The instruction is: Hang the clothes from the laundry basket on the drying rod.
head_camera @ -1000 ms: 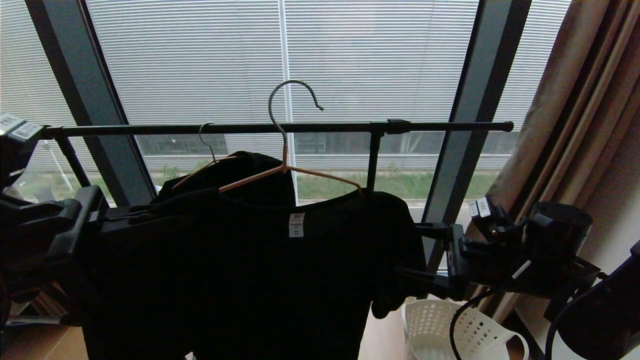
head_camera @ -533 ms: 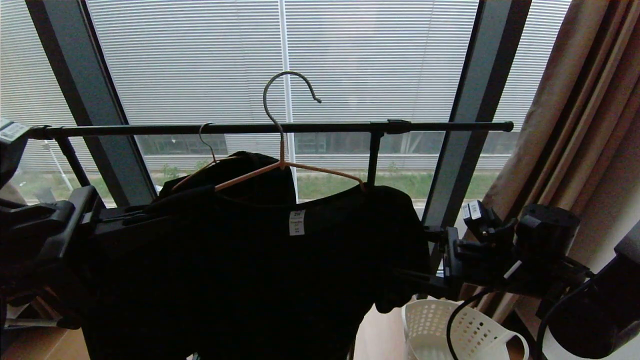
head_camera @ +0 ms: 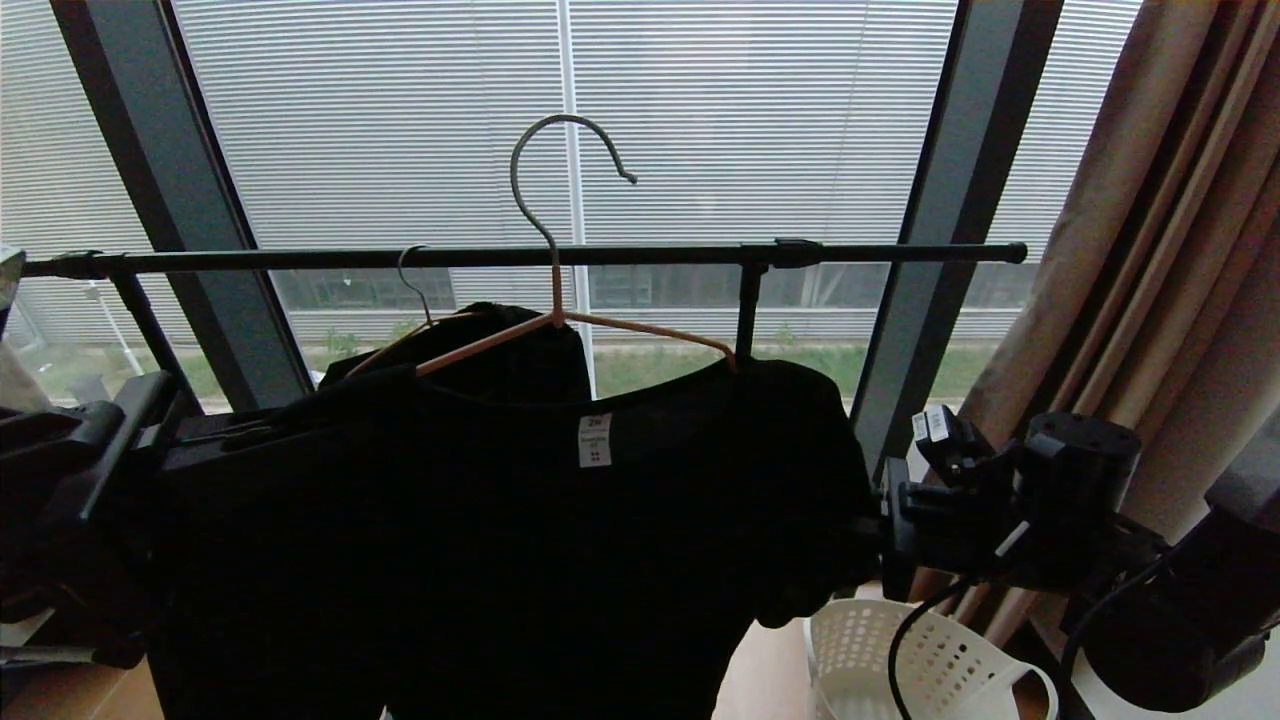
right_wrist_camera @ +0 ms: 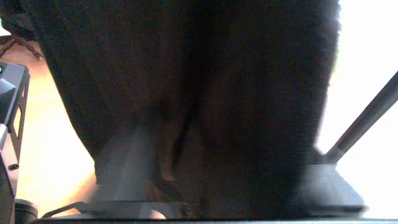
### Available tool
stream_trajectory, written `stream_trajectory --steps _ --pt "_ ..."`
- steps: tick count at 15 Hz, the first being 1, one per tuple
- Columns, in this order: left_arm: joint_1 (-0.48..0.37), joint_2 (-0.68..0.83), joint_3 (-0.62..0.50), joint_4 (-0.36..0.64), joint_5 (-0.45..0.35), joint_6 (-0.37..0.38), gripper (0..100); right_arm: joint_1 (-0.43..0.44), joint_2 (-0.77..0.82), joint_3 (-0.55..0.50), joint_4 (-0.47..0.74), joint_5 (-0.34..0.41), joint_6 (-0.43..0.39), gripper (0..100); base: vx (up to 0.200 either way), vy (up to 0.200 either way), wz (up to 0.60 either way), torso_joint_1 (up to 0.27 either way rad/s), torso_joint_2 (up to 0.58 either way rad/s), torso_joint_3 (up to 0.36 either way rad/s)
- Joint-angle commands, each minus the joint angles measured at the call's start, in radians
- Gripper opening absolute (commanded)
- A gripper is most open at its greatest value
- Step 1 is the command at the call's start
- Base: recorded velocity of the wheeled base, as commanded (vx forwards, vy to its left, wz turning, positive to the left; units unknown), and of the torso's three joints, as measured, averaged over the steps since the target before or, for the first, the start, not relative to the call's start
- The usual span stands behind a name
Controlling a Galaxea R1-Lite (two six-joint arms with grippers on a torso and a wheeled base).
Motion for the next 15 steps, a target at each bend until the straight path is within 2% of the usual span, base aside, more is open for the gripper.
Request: stream_trajectory --steps 1,5,11,12,15 --pt "0.022 -0.018 0.003 0.0 0.0 -0.001 0 -0.034 -0.002 -0.008 -0.002 0.0 0.0 0 0.0 0.0 0.0 0.0 0.0 0.0" --pt "0.04 -0.035 0.009 0.001 -0.007 -0.009 0 -0.076 0.0 -0.018 0.0 0.002 0.0 0 0.0 0.0 0.0 0.0 0.0 0.0" --pt "0.054 -0.033 0.019 0.001 -0.022 -0.009 0 -0.045 -0.014 0.017 0.001 0.002 -0.013 0 0.0 0.0 0.0 0.0 0.0 0.0" --pt "0.068 -0.032 0.02 0.001 -0.023 -0.009 0 -0.045 -0.012 0.017 0.001 0.005 -0.039 100 0.0 0.0 0.0 0.0 0.0 0.0" --pt "0.099 -0.03 0.02 0.001 -0.023 -0.009 0 -0.045 -0.014 0.012 0.003 0.002 -0.042 100 0.0 0.0 0.0 0.0 0.0 0.0"
